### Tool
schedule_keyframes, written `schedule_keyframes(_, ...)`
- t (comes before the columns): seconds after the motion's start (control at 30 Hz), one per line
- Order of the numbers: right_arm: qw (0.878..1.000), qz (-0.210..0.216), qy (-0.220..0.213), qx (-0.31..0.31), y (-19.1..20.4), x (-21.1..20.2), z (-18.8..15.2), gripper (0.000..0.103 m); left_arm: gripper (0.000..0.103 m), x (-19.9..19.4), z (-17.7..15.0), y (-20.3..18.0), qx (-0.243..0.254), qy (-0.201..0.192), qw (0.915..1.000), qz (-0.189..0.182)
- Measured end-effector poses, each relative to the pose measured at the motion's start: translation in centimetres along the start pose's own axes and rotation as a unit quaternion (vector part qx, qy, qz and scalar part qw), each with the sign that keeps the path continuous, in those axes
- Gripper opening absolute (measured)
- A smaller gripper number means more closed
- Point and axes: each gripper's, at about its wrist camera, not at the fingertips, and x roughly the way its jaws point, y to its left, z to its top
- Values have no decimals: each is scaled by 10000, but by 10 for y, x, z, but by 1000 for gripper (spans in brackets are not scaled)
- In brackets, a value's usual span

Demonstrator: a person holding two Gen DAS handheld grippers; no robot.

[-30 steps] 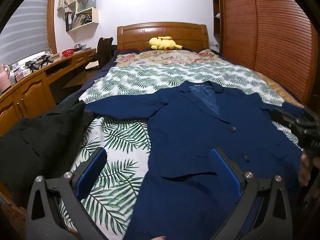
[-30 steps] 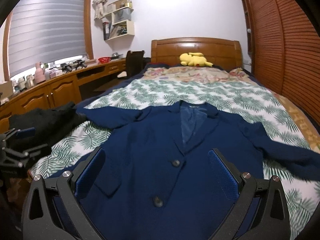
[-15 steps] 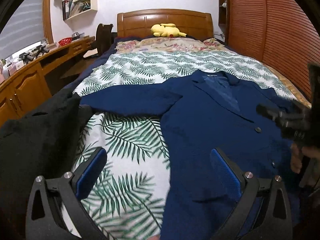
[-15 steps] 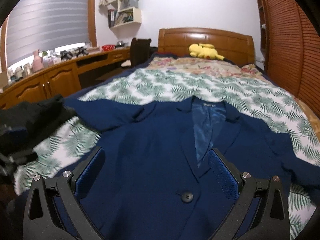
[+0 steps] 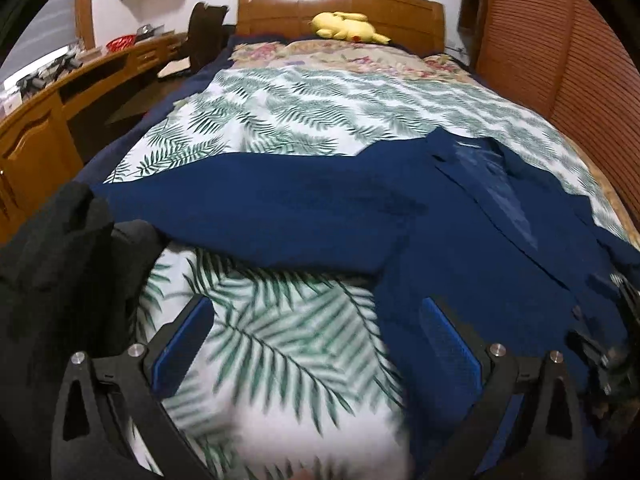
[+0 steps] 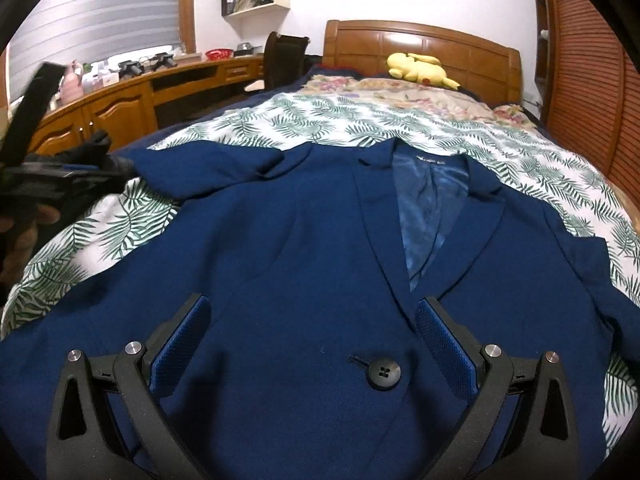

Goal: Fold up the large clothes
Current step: 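Move the left tool to the blazer sleeve nearest it and grasp it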

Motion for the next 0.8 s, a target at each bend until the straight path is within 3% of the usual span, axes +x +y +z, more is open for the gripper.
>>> schedule_keyframes(0.4, 9999, 43, 112, 82, -2, 5, 0, 103, 83, 56, 14, 44, -599, 268, 9974, 289)
schedule_keyframes(0.57, 9999, 66, 127, 97, -3, 6, 0, 103, 81, 67, 15, 51, -762, 253, 9962, 334)
schedule_keyframes(0.7, 9998, 83, 134, 108, -3, 6, 0, 103, 64, 73, 21, 50, -777, 261, 9959, 396)
schedule_keyframes(0.77, 9998, 80, 132, 105, -3, 6, 0, 103, 50, 77, 23, 51, -806, 285, 9956, 381)
schedule_keyframes(0.8, 9998, 80, 132, 105, -3, 6, 1, 103, 38, 78, 24, 50, -779, 281, 9957, 405)
